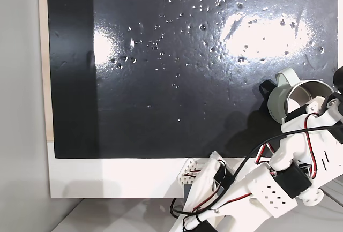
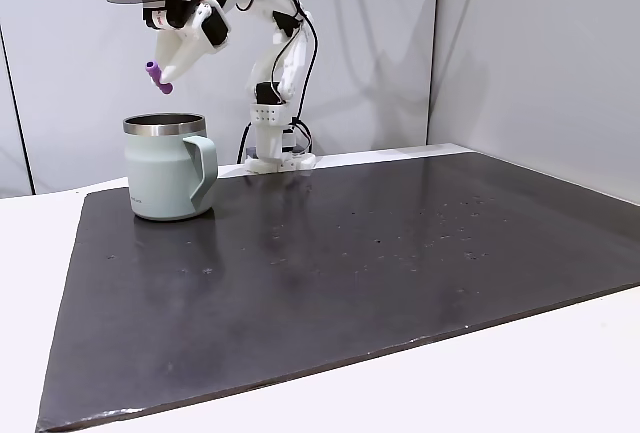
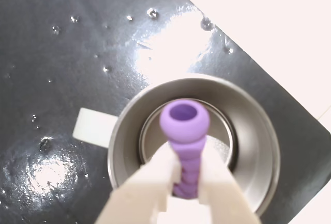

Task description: Grasp a pengrip and put it in the cup.

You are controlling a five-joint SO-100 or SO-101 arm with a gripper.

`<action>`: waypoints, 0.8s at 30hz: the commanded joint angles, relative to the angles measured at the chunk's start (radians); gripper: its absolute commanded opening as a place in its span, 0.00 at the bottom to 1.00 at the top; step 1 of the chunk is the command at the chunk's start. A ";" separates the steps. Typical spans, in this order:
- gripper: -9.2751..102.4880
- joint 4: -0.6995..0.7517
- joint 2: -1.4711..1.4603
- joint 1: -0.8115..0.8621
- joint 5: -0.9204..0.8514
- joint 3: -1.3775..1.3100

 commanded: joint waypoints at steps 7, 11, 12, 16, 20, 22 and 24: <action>0.20 -0.043 0.078 -0.025 0.046 0.000; 0.36 -0.043 0.074 -0.023 0.060 -0.002; 0.38 -0.043 0.074 -0.023 0.064 -0.002; 0.39 -0.043 0.071 -0.023 0.071 -0.006; 0.39 -0.043 0.055 -0.023 0.075 -0.018; 0.39 -0.044 0.048 -0.023 0.077 -0.026; 0.39 -0.044 0.041 -0.023 0.078 -0.034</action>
